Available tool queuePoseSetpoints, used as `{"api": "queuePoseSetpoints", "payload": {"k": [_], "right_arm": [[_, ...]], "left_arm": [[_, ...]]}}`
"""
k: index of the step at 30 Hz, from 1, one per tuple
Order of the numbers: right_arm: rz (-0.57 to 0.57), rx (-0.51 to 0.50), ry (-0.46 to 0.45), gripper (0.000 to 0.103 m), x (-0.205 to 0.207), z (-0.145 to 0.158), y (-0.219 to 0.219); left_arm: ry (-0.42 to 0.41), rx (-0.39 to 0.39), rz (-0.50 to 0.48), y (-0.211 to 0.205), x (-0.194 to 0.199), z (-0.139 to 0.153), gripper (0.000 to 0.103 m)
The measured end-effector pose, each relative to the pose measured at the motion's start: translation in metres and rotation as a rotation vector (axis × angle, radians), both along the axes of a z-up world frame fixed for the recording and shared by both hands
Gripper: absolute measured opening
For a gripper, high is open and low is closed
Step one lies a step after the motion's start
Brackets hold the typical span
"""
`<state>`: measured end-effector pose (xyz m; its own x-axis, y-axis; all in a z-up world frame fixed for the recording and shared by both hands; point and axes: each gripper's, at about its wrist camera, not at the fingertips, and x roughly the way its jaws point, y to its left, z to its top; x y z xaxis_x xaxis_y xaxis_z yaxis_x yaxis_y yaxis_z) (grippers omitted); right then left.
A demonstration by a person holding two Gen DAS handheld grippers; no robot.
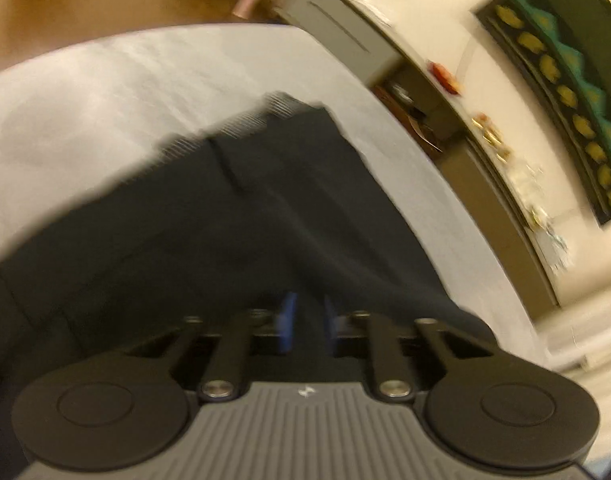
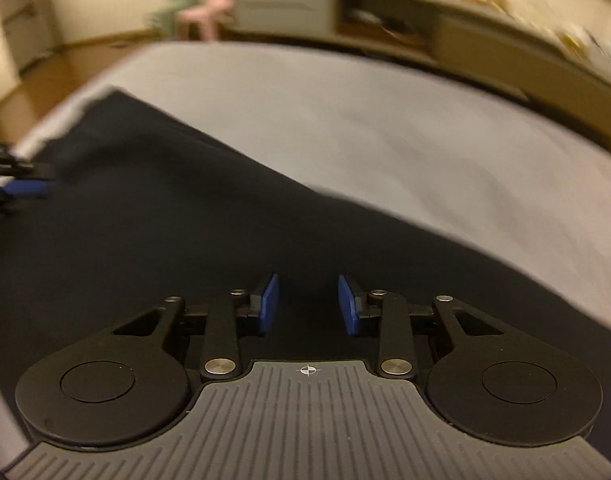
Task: Fold clothes
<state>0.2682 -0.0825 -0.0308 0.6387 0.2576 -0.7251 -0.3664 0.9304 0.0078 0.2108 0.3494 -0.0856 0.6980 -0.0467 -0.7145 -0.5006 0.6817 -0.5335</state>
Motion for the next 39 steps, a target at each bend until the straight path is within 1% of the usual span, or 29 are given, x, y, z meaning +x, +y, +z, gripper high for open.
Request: {"api": "queuePoseSetpoints", "payload": {"k": [1,4,6,7,8,9,10,11,12,13,15,16,17,18,19,20,22,27,28,29,30,31,32,33,34,35,37,38,39], "right_arm": [[-0.023,-0.01,0.02,0.02,0.001,-0.006,-0.019],[-0.089,-0.035,0.067,0.021,0.006,-0.02,-0.072],[-0.128,-0.059,0.083,0.042,0.01,-0.019,-0.093],[-0.14,-0.061,0.086,0.051,0.01,-0.017,-0.1],[-0.151,-0.06,0.088,0.049,0.01,-0.014,-0.105],[-0.13,-0.047,0.081,0.049,0.01,-0.012,-0.1],[-0.1,-0.03,0.071,0.049,0.01,-0.011,-0.093],[-0.07,-0.012,0.061,0.049,0.01,-0.009,-0.085],[-0.039,0.005,0.051,0.049,0.009,-0.007,-0.077],[-0.009,0.022,0.042,0.048,0.009,-0.005,-0.069],[0.052,0.057,0.022,0.049,0.009,-0.002,-0.054],[0.058,0.051,0.019,0.053,0.01,-0.004,-0.053],[0.056,0.039,0.019,0.055,0.012,-0.008,-0.054],[0.054,0.026,0.018,0.056,0.013,-0.012,-0.056],[0.051,0.013,0.018,0.055,0.015,-0.017,-0.057],[0.049,0.001,0.017,0.055,0.016,-0.021,-0.059],[0.006,-0.037,0.033,0.056,0.014,-0.018,-0.081],[-0.146,-0.06,0.064,0.057,-0.002,-0.008,-0.161],[-0.187,-0.063,0.077,0.06,-0.006,-0.006,-0.18],[-0.221,-0.067,0.089,0.062,-0.013,-0.004,-0.195],[-0.253,-0.072,0.1,0.062,-0.019,-0.002,-0.209],[-0.284,-0.076,0.112,0.061,-0.026,0.0,-0.223],[-0.302,-0.074,0.106,0.056,-0.037,0.004,-0.235],[-0.315,-0.071,0.094,0.055,-0.05,0.007,-0.246],[-0.309,-0.049,0.084,0.058,-0.061,0.01,-0.255],[-0.297,-0.021,0.081,0.063,-0.075,0.012,-0.262],[-0.299,-0.001,0.111,0.066,-0.099,0.007,-0.279],[-0.299,-0.002,0.11,0.067,-0.11,0.003,-0.291],[-0.296,-0.002,0.101,0.068,-0.122,0.001,-0.303]], "left_arm": [[-0.003,0.019,-0.005,-0.004,0.002,0.004,0.008],[-0.014,0.076,-0.021,-0.017,0.006,0.016,0.004],[-0.02,0.114,-0.032,-0.026,0.01,0.023,0.013],[-0.024,0.133,-0.037,-0.03,0.011,0.027,0.023],[-0.027,0.152,-0.042,-0.034,0.013,0.031,0.025],[-0.031,0.171,-0.048,-0.039,0.014,0.035,0.026],[-0.049,0.182,-0.109,-0.053,0.021,0.037,0.029],[-0.075,0.19,-0.196,-0.073,0.031,0.038,0.031],[-0.077,0.215,-0.247,-0.088,0.041,0.035,0.032],[-0.069,0.247,-0.282,-0.1,0.05,0.03,0.033],[-0.052,0.313,-0.352,-0.125,0.069,0.021,0.033],[-0.044,0.346,-0.388,-0.138,0.079,0.017,0.034],[-0.035,0.378,-0.423,-0.15,0.089,0.012,0.029],[-0.02,0.396,-0.411,-0.151,0.095,0.011,0.026],[-0.002,0.408,-0.379,-0.146,0.099,0.011,0.02],[0.017,0.409,-0.332,-0.135,0.099,0.011,0.012],[0.053,0.4,-0.226,-0.109,0.095,0.011,0.004],[0.143,0.373,0.039,-0.044,0.086,0.013,0.004],[0.15,0.357,0.057,-0.035,0.083,0.015,0.006],[0.152,0.336,0.058,-0.029,0.08,0.019,0.016],[0.133,0.303,0.03,-0.028,0.075,0.023,0.02],[0.102,0.27,-0.019,-0.033,0.067,0.027,0.022],[0.071,0.239,-0.072,-0.038,0.059,0.03,0.024],[0.041,0.213,-0.128,-0.046,0.049,0.034,0.026],[0.023,0.197,-0.171,-0.053,0.04,0.035,0.03],[0.024,0.194,-0.191,-0.058,0.033,0.034,0.034],[0.053,0.202,-0.203,-0.064,0.022,0.026,0.036],[0.082,0.213,-0.196,-0.063,0.018,0.019,0.03],[0.076,0.235,-0.185,-0.061,0.011,0.014,0.029]]}}
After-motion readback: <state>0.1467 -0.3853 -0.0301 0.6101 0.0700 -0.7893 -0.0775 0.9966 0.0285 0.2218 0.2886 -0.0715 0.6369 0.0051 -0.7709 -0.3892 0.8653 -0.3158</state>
